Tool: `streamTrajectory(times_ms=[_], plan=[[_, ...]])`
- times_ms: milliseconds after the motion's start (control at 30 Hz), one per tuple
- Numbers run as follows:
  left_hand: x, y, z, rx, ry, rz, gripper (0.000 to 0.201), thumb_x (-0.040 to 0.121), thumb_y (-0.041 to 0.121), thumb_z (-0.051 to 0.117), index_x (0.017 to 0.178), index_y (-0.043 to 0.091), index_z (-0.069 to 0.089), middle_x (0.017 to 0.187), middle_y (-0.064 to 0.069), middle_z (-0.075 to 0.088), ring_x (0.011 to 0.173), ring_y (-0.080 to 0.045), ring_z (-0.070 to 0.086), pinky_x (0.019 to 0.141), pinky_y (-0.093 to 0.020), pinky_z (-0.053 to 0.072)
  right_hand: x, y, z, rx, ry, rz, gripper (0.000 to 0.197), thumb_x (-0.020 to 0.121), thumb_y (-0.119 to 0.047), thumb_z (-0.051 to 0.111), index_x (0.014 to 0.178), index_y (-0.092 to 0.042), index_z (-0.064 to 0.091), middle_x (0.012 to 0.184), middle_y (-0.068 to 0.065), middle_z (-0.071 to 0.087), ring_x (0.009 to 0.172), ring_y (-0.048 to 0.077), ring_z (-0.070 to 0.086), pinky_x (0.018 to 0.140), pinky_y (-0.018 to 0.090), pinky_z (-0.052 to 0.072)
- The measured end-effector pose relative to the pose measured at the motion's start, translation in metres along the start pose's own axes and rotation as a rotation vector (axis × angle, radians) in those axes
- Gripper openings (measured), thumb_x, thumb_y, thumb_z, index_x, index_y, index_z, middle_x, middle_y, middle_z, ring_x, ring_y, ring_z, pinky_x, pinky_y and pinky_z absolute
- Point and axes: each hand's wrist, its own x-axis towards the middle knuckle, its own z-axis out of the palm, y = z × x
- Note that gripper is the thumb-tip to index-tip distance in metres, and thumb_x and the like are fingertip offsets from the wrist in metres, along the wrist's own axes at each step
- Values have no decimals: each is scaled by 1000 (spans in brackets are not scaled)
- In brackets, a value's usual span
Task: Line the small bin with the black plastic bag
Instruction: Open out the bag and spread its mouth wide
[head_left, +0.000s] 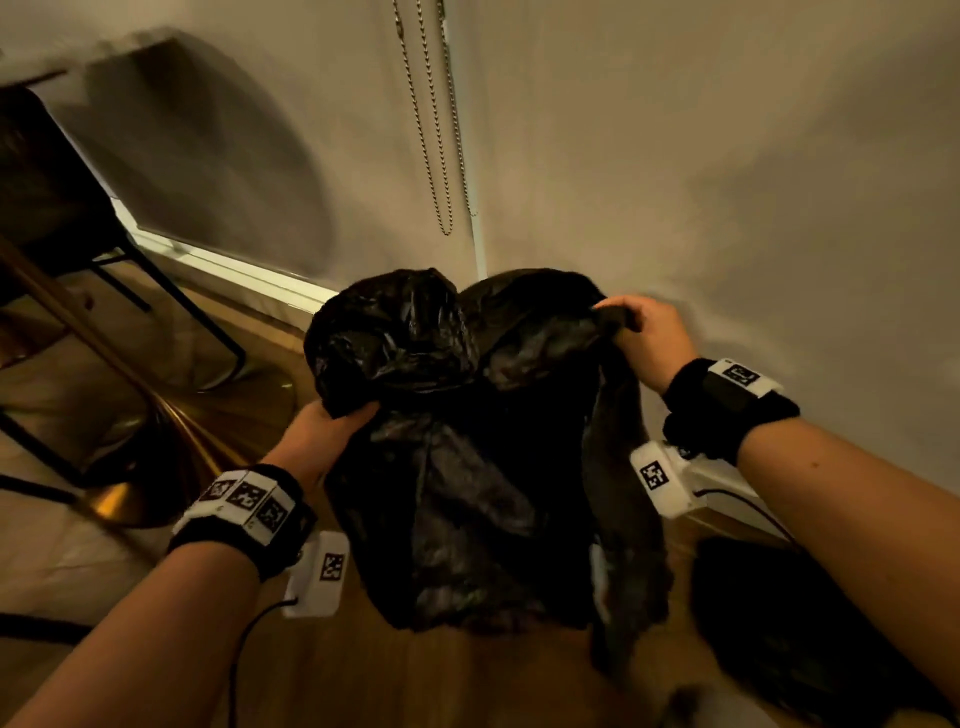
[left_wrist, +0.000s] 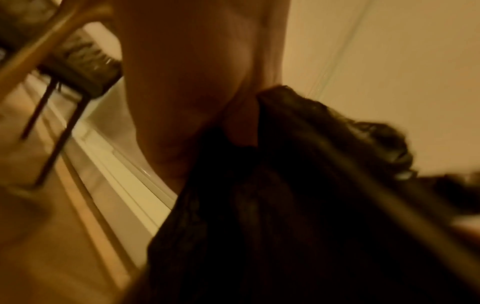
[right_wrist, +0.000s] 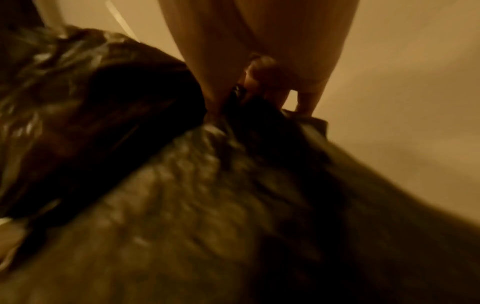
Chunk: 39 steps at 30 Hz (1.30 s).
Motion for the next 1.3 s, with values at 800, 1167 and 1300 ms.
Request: streamTrajectory(times_ms=[800, 1167, 1300], plan=[[-10, 89, 68, 265, -144, 539, 22, 93, 36, 60, 108, 21, 65, 95, 9, 70, 85, 1, 65, 69, -6, 48, -26, -47, 26, -189, -283, 140, 86, 69, -49, 76, 141, -27, 35, 136, 1, 41, 124, 15, 42, 99, 27, 35], [8, 123, 9, 181, 227, 469, 40, 95, 39, 56, 122, 11, 64, 109, -1, 67, 100, -17, 63, 81, -28, 49, -14, -30, -18, -746, -349, 350, 31, 89, -25, 58, 112, -4, 61, 102, 19, 65, 84, 30, 61, 63, 31, 40], [6, 116, 20, 121, 196, 302, 52, 95, 47, 50, 128, 9, 58, 119, -8, 62, 112, -25, 59, 92, -30, 45, -5, -44, -27, -183, -337, 510, 20, 90, -23, 61, 90, -5, 69, 70, 5, 65, 57, 16, 60, 49, 23, 44]])
